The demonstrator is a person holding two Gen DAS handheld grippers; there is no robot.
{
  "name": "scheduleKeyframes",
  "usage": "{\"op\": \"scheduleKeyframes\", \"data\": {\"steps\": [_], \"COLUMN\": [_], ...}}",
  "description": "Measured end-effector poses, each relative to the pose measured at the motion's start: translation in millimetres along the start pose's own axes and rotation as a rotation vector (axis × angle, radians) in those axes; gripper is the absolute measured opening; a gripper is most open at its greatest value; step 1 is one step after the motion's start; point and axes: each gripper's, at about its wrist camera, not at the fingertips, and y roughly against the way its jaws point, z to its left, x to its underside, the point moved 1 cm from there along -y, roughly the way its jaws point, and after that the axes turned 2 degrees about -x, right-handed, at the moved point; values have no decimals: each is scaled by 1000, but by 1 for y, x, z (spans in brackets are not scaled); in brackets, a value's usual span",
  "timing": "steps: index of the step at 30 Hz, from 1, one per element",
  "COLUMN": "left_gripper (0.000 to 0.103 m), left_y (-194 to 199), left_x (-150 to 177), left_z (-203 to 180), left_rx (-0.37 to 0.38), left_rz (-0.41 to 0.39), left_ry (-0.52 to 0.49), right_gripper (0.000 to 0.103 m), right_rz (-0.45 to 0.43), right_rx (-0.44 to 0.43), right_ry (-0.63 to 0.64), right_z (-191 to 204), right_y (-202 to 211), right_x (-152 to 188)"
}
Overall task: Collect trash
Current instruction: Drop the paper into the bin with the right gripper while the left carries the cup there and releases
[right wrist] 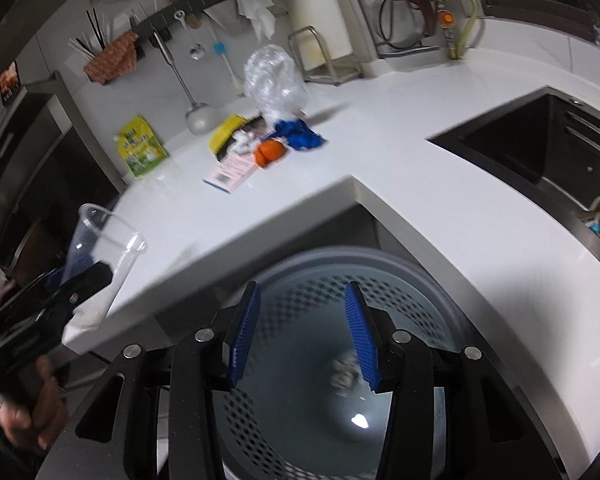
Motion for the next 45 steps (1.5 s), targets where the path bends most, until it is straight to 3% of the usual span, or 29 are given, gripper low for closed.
{"op": "scheduleKeyframes", "data": {"steps": [8, 19, 22, 30, 34, 45], "left_gripper": [66, 66, 69, 82, 84, 95], "left_y": [-7, -37, -39, -37, -37, -26], "left_x": [35, 62, 64, 65, 65, 54], "left_z": [-53, -80, -83, -78, -72, -43], "left_rx": [25, 39, 29, 14, 5, -66], "left_rz": [67, 160, 164, 161, 157, 99], "left_ry": [-13, 10, 3, 26, 42, 105], "right_gripper": [43, 44, 44, 60, 66, 78], "right_rz": [-9, 4, -1, -38, -52, -76], "right_rx": [73, 85, 85, 88, 86, 97], "right_ry": [53, 38, 34, 28, 33, 70], "right_z": [-5, -21, -23, -25, -24, -16], "right_y": [15, 25, 27, 36, 39, 33], "right_x": [24, 48, 49, 48, 47, 40]}}
